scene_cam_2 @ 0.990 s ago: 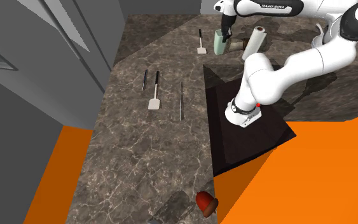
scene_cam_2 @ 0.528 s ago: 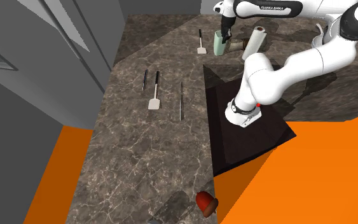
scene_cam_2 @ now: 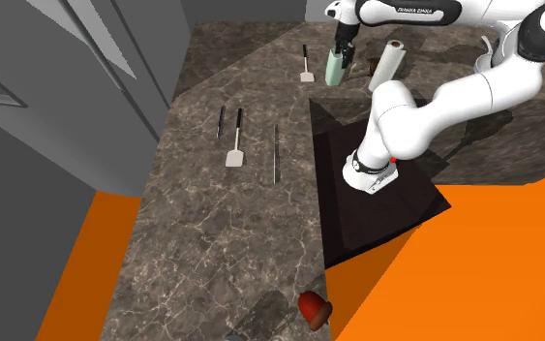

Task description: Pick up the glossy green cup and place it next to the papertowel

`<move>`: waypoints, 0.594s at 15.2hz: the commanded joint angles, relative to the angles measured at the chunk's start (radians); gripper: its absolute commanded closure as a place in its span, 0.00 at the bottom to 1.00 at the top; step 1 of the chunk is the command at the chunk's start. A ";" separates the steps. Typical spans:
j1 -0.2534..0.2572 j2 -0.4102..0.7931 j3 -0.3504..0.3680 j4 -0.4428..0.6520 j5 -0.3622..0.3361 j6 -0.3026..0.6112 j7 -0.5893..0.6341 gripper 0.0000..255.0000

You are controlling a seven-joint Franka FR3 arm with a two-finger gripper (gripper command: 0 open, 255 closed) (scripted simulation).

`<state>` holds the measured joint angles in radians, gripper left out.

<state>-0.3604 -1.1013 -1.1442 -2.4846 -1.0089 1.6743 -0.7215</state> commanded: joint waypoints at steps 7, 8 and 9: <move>0.004 0.008 0.091 0.066 0.077 -0.079 -0.018 0.00; 0.004 0.008 0.091 0.066 0.077 -0.079 -0.018 0.00; 0.004 0.008 0.091 0.066 0.077 -0.079 -0.018 0.00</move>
<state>-0.3567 -1.0935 -1.0532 -2.4189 -0.9324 1.5957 -0.7396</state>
